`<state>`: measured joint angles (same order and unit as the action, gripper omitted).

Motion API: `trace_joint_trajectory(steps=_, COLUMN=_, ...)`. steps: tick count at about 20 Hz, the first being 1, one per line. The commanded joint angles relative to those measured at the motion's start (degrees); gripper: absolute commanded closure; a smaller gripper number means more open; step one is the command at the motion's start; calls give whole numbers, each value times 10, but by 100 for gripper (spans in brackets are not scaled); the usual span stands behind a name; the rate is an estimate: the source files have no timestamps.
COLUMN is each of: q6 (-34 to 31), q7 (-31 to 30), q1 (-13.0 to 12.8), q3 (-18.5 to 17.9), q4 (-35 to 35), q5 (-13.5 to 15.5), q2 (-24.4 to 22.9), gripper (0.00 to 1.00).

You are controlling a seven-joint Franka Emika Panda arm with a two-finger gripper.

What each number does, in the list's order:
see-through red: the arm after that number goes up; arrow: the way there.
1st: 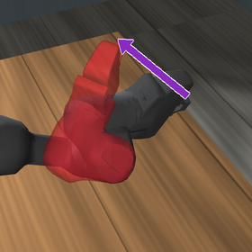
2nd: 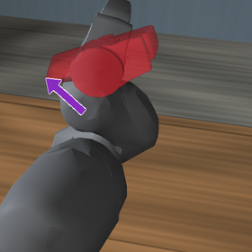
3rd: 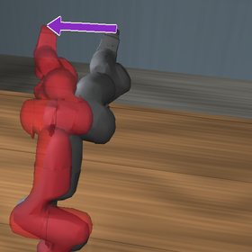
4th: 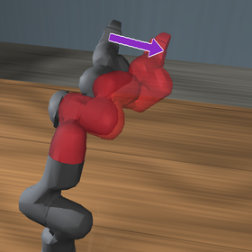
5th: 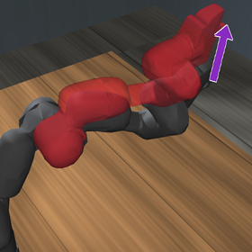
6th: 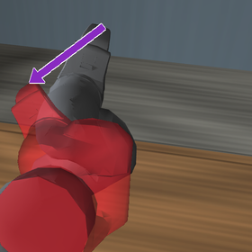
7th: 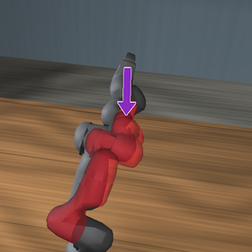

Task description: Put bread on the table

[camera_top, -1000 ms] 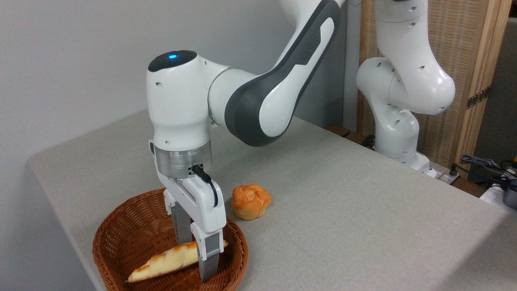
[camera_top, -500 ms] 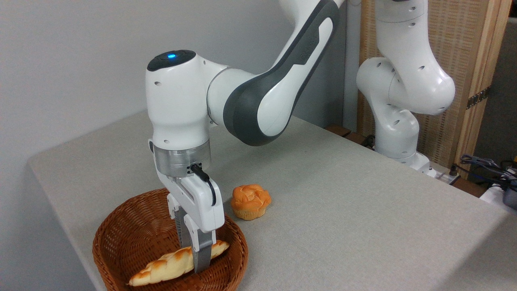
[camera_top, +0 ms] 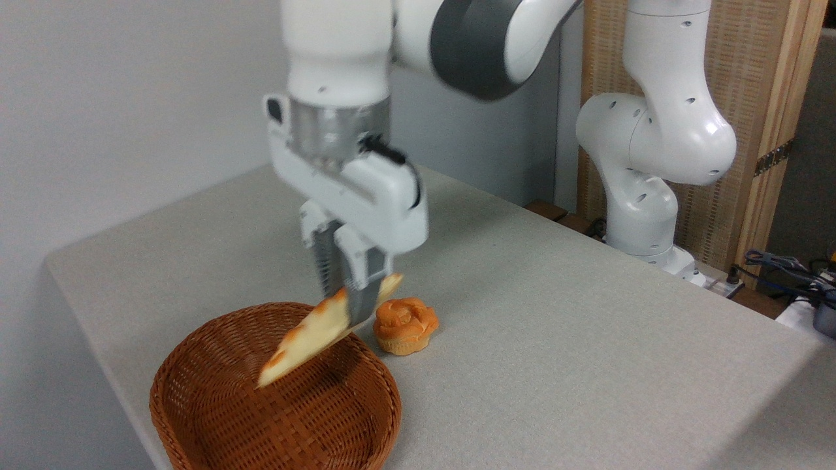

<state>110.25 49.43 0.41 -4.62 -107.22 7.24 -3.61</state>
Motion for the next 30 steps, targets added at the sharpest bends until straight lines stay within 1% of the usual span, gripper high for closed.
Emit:
trace_joint_trajectory(steps=1, q6=-93, q7=73, q1=-4, q3=-51, q4=-28, q5=7, q2=-57, gripper=75)
trace_joint_trajectory(steps=3, q6=-108, q7=124, q1=-5, q3=-81, q4=-80, q5=6, q2=-100, gripper=73)
trace_joint_trajectory(steps=4, q6=-108, q7=140, q1=-5, q3=-91, q4=-110, q5=6, q2=-118, gripper=70)
trace_joint_trajectory(steps=5, q6=-108, q7=145, q1=-5, q3=-94, q4=-132, q5=6, q2=-126, gripper=70)
trace_joint_trajectory(steps=6, q6=-105, q7=146, q1=-6, q3=-94, q4=-147, q5=6, q2=-126, gripper=70)
trace_joint_trajectory(steps=8, q6=-81, q7=145, q1=-10, q3=-93, q4=-173, q5=8, q2=-119, gripper=65)
trace_joint_trajectory(steps=9, q6=-60, q7=145, q1=-13, q3=-92, q4=-188, q5=8, q2=-115, gripper=57)
trace_joint_trajectory(steps=10, q6=-40, q7=145, q1=-18, q3=-92, q4=-201, q5=11, q2=-112, gripper=54)
trace_joint_trajectory(steps=11, q6=-23, q7=144, q1=-18, q3=-92, q4=-212, q5=13, q2=-105, gripper=43)
trace_joint_trajectory(steps=12, q6=-16, q7=144, q1=-19, q3=-92, q4=-217, q5=13, q2=-99, gripper=34)
trace_joint_trajectory(steps=13, q6=-14, q7=144, q1=-19, q3=-92, q4=-218, q5=13, q2=-95, gripper=21)
trace_joint_trajectory(steps=14, q6=-15, q7=146, q1=-19, q3=-93, q4=-218, q5=9, q2=-92, gripper=0)
trace_joint_trajectory(steps=17, q6=-23, q7=169, q1=-18, q3=-94, q4=-218, q5=8, q2=-90, gripper=0)
trace_joint_trajectory(steps=19, q6=-25, q7=199, q1=-15, q3=-100, q4=-218, q5=4, q2=-87, gripper=0)
trace_joint_trajectory(steps=20, q6=-25, q7=212, q1=-14, q3=-109, q4=-217, q5=-8, q2=-87, gripper=0)
trace_joint_trajectory(steps=21, q6=-25, q7=219, q1=-14, q3=-117, q4=-215, q5=-26, q2=-88, gripper=0)
trace_joint_trajectory(steps=23, q6=-25, q7=223, q1=-14, q3=-120, q4=-213, q5=-56, q2=-90, gripper=0)
trace_joint_trajectory(steps=25, q6=-25, q7=221, q1=-13, q3=-122, q4=-205, q5=-71, q2=-91, gripper=0)
trace_joint_trajectory(steps=27, q6=-27, q7=216, q1=-13, q3=-122, q4=-176, q5=-72, q2=-95, gripper=0)
trace_joint_trajectory(steps=29, q6=-58, q7=194, q1=-13, q3=-115, q4=-116, q5=-67, q2=-96, gripper=0)
trace_joint_trajectory(steps=30, q6=-76, q7=170, q1=-13, q3=-111, q4=-80, q5=-62, q2=-93, gripper=0)
